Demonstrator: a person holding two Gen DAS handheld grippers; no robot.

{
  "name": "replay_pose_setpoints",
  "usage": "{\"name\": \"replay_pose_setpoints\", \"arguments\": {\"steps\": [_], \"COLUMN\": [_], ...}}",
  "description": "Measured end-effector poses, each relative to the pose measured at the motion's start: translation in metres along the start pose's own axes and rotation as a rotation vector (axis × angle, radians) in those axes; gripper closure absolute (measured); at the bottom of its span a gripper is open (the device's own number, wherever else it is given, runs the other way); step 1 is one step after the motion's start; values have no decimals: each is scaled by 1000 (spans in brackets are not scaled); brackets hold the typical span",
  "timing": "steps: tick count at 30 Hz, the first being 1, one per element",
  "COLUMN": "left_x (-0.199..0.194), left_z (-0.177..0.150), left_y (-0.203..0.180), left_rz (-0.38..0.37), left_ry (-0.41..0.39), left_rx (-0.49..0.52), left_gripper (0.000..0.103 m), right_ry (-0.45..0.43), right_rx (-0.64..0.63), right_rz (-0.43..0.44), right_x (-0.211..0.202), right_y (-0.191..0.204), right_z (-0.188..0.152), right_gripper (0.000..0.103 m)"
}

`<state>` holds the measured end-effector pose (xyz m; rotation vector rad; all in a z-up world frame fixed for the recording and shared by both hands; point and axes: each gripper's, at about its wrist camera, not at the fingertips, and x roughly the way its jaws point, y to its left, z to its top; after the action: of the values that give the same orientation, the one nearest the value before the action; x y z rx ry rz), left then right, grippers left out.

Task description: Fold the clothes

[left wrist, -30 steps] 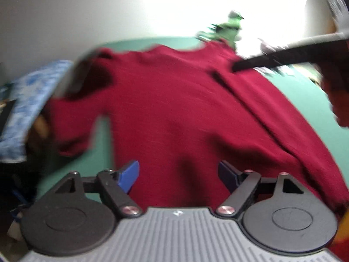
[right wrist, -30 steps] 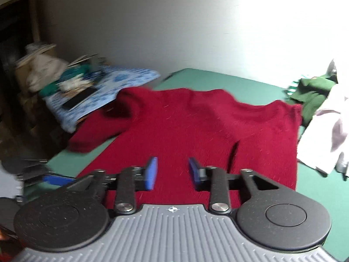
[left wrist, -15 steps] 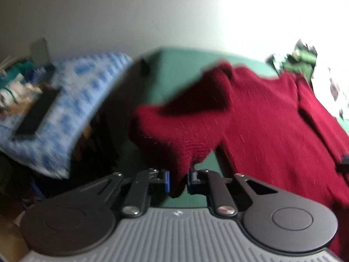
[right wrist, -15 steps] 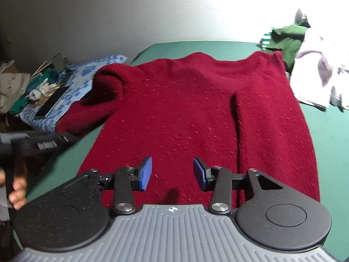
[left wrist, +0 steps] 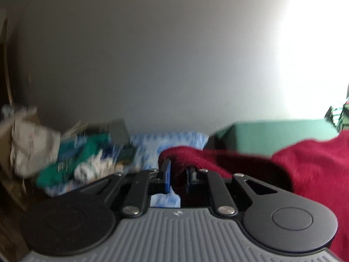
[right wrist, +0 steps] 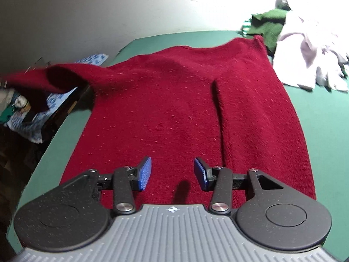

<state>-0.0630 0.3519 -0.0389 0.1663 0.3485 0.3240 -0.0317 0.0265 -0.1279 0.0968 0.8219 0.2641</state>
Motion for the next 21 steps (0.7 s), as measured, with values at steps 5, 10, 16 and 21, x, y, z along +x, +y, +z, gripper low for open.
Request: {"name": "replay_pose_setpoints", "arguments": {"steps": [5,10,16,21], "left_x": [-7,-34,-62,-48], "left_z": [29,3,-61,-97], "left_y": [-53,-145,-187,-162], "left_rz": [-75,-410,-580,-584], "left_ry": [-160,-215,-127,57], "left_rx": [137,390,579,570], "left_gripper": [91,78,58,49], "right_ry": [-10,-25,-91,-140], "right_rx": [24,84,133,83], "right_rz": [-18,-70,-127,-74], "right_x": [-4,-10,-27,-23], "right_y": [-9,-28,-55,-54], "right_z": [-1,-5,-7,5], "right_gripper": [55,55,55,55]}}
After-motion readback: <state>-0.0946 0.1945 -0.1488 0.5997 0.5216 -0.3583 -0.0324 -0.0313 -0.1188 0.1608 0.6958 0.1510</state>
